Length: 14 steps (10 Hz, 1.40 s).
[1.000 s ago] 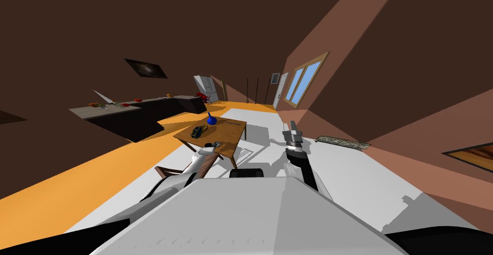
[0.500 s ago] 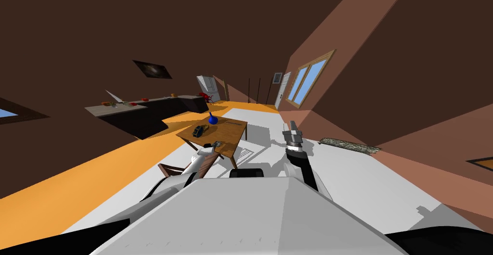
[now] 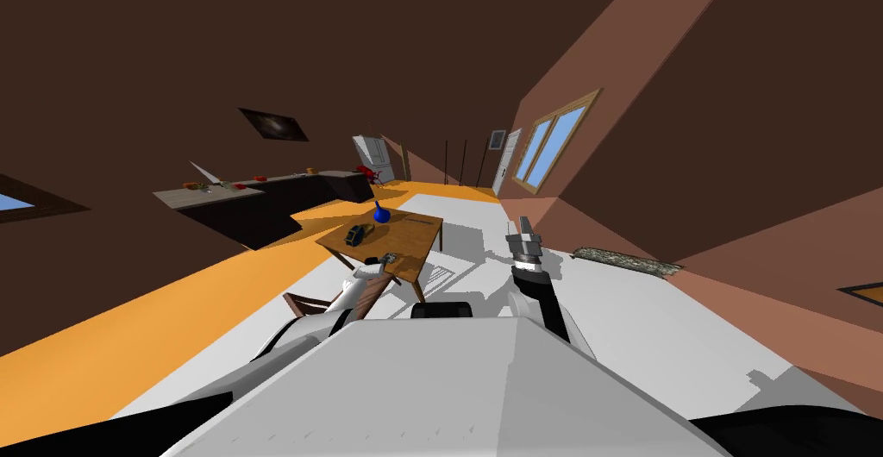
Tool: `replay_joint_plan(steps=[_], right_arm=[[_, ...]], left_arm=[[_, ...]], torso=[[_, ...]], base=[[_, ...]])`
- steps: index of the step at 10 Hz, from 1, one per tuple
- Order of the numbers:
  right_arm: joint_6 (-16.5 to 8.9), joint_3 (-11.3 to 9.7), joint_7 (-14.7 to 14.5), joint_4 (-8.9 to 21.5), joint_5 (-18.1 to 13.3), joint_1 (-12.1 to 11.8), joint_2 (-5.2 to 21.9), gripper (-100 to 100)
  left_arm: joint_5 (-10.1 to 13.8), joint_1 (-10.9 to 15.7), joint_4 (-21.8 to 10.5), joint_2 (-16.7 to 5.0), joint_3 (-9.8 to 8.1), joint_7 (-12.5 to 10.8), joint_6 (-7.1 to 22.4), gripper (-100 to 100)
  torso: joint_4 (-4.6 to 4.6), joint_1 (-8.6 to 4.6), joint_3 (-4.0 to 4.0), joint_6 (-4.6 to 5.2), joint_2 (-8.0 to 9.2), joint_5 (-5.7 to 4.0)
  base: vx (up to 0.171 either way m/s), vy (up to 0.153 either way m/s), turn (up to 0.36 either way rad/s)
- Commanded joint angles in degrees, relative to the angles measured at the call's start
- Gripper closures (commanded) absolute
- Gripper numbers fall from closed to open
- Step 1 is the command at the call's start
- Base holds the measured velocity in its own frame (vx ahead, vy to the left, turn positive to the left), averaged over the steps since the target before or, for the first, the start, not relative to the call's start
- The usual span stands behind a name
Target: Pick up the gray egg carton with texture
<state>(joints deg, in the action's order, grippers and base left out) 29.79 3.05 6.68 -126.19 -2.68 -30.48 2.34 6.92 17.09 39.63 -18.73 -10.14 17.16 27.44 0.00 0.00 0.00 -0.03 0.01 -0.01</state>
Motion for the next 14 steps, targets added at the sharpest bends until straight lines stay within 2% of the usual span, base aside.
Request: replay_joint_plan(steps=[1, 2, 3, 4, 6, 7, 8, 9, 10, 11, 12, 13, 14], right_arm=[[0.0, 0.0, 0.0, 0.0, 0.0, 0.0, 0.0, 0], [0.0, 0.0, 0.0, 0.0, 0.0, 0.0, 0.0, 0], [0.0, 0.0, 0.0, 0.0, 0.0, 0.0, 0.0, 0], [0.0, 0.0, 0.0, 0.0, 0.0, 0.0, 0.0, 0], [0.0, 0.0, 0.0, 0.0, 0.0, 0.0, 0.0, 0], [0.0, 0.0, 0.0, 0.0, 0.0, 0.0, 0.0, 0], [0.0, 0.0, 0.0, 0.0, 0.0, 0.0, 0.0, 0], [0.0, 0.0, 0.0, 0.0, 0.0, 0.0, 0.0, 0], [0.0, 0.0, 0.0, 0.0, 0.0, 0.0, 0.0, 0], [0.0, 0.0, 0.0, 0.0, 0.0, 0.0, 0.0, 0], [0.0, 0.0, 0.0, 0.0, 0.0, 0.0, 0.0, 0], [0.0, 0.0, 0.0, 0.0, 0.0, 0.0, 0.0, 0], [0.0, 0.0, 0.0, 0.0, 0.0, 0.0, 0.0, 0]], left_arm=[[0.0, 0.0, 0.0, 0.0, 0.00, 0.0, 0.0, -100], [-1.9, -0.4, 0.6, 0.1, 1.58, -2.9, 0.6, -100], [-1.9, -0.4, 0.6, 0.1, 1.58, -4.1, 0.6, -100], [-3.8, -0.8, 1.1, 0.3, 3.17, -5.7, 1.2, -100], [-3.8, -0.8, 1.1, 0.3, 3.17, -8.2, 1.2, -100], [-5.7, -1.2, 1.7, 0.4, 4.75, -10.3, 1.9, -100], [-5.7, -1.2, 1.7, 0.4, 4.75, -11.8, 1.9, -100], [-5.7, -1.2, 1.7, 0.4, 4.75, -12.3, 1.9, -100], [-7.6, -1.6, 2.2, 0.5, 6.33, -14.6, 2.5, -100], [-7.6, -1.6, 2.2, 0.5, 6.33, -16.0, 2.5, -100], [-7.6, -1.6, 2.2, 0.5, 6.33, -16.4, 2.5, -100], [-9.5, -2.0, 2.8, 0.7, 7.92, -18.7, 3.1, -100], [-9.5, -2.0, 2.8, 0.7, 7.92, -20.2, 3.1, -100]], torso=[[0.00, 0.00, 0.00, 0.00, 0.00, 0.00], [0.01, 0.05, 0.01, 0.01, 0.03, 0.01], [0.02, 0.16, 0.05, 0.02, 0.09, 0.03], [0.02, 0.18, 0.05, 0.00, 0.08, 0.04], [0.02, 0.24, 0.04, -0.01, 0.06, 0.05], [0.00, 0.16, 0.01, -0.02, 0.01, 0.04], [0.01, 0.18, 0.03, 0.02, 0.06, 0.04], [0.02, 0.18, 0.04, 0.00, 0.06, 0.04], [0.01, 0.13, 0.01, -0.02, 0.02, 0.03], [0.01, 0.17, 0.02, 0.02, 0.05, 0.04], [0.01, 0.20, 0.03, -0.01, 0.05, 0.04], [0.01, 0.15, 0.01, -0.02, 0.02, 0.04], [0.01, 0.20, 0.03, 0.02, 0.05, 0.05]], base=[[-0.008, 0.015, -0.042], [-0.027, 0.049, -0.141], [-0.021, 0.049, -0.082], [-0.020, 0.071, -0.143], [-0.006, 0.048, -0.027], [-0.019, 0.045, -0.114], [-0.020, 0.047, -0.112], [-0.002, 0.029, 0.012], [-0.015, 0.045, -0.113], [-0.017, 0.052, -0.083], [-0.004, 0.034, 0.011], [-0.015, 0.055, -0.144], [-0.022, 0.053, -0.081]])
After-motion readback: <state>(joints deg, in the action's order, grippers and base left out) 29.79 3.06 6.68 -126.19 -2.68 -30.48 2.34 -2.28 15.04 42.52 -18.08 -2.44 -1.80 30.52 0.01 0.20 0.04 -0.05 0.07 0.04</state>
